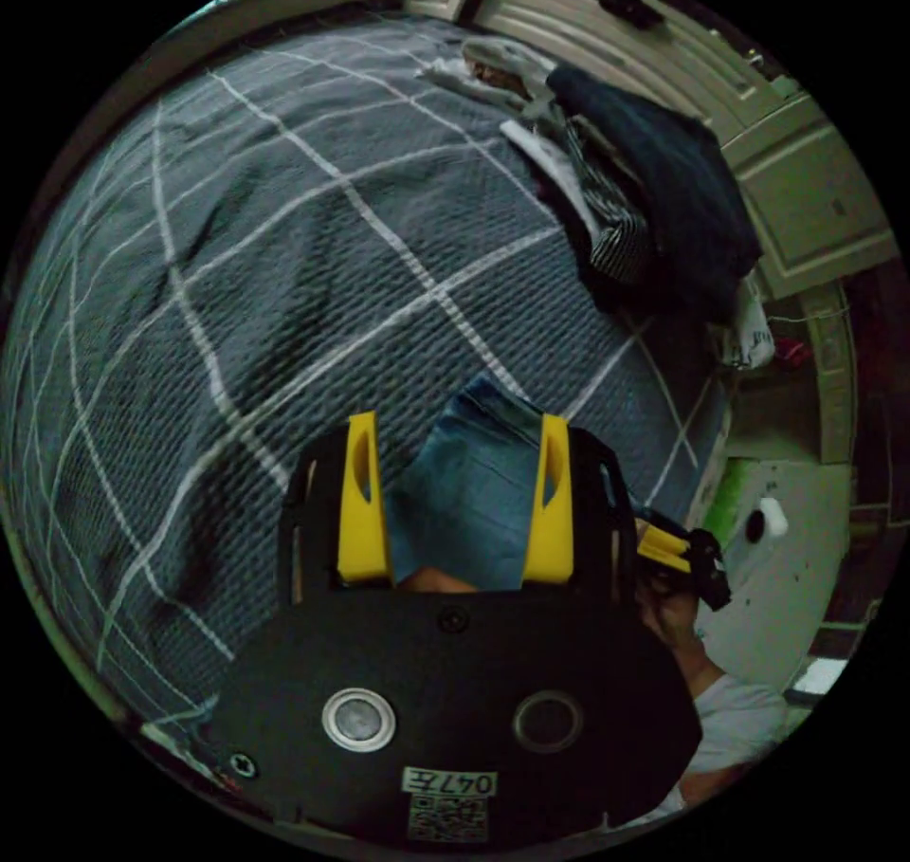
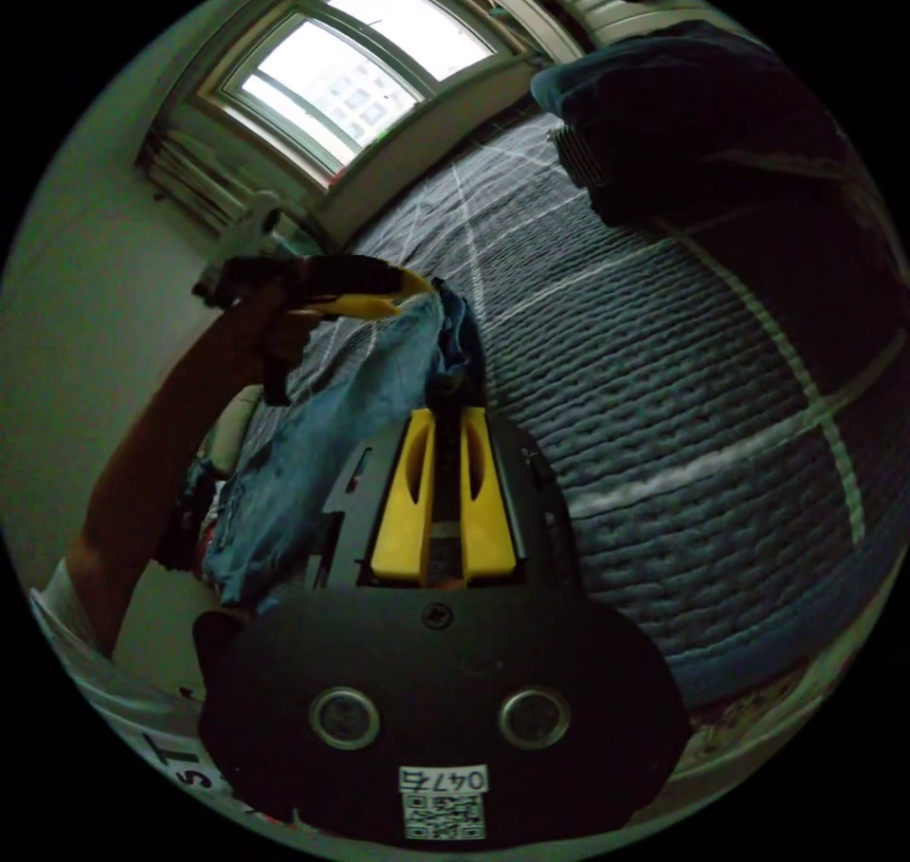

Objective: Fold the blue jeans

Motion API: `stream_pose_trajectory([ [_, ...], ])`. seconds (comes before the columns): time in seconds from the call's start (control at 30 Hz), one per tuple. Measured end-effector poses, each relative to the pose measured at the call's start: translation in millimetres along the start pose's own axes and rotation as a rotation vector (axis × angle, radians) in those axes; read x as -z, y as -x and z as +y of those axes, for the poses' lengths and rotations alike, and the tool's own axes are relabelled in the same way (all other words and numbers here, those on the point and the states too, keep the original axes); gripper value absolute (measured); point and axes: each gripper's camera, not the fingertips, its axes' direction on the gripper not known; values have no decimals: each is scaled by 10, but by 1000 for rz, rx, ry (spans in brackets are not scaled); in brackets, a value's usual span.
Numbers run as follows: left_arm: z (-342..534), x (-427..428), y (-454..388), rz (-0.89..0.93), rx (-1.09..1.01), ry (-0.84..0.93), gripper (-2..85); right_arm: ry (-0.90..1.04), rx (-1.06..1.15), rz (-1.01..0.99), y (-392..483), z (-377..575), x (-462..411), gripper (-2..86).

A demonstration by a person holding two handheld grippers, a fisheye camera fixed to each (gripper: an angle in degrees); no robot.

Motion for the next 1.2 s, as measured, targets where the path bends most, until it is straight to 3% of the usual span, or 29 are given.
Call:
stream_pose_trajectory([
  [0.1,-425,-222,-129,-51,-62,118,217,-2,43,27,152,-35,-11,3],
  [0.17,-621,-263,-304,-118,-159,140,140,-9,93,54,306,-45,-13,2],
  [0.23,-717,-276,-407,-49,-227,145,69,-12,158,92,534,-58,-32,2],
  [0.33,-805,-298,-489,-127,-341,158,27,-14,230,149,844,-68,-72,2],
  [0.6,-743,273,52,183,-265,-44,3,-164,435,266,1844,46,-39,4],
  [0.67,-534,535,267,297,-269,-116,2,-213,475,232,2138,79,19,5],
  [0.87,413,1208,985,418,-275,-207,5,-247,644,78,3428,242,-25,7],
  [1.1,1601,1489,1794,304,-139,-154,43,-114,839,26,5091,641,-782,8],
  [1.2,2018,1480,2157,176,-3,-118,76,-47,909,92,5630,794,-1226,28],
])
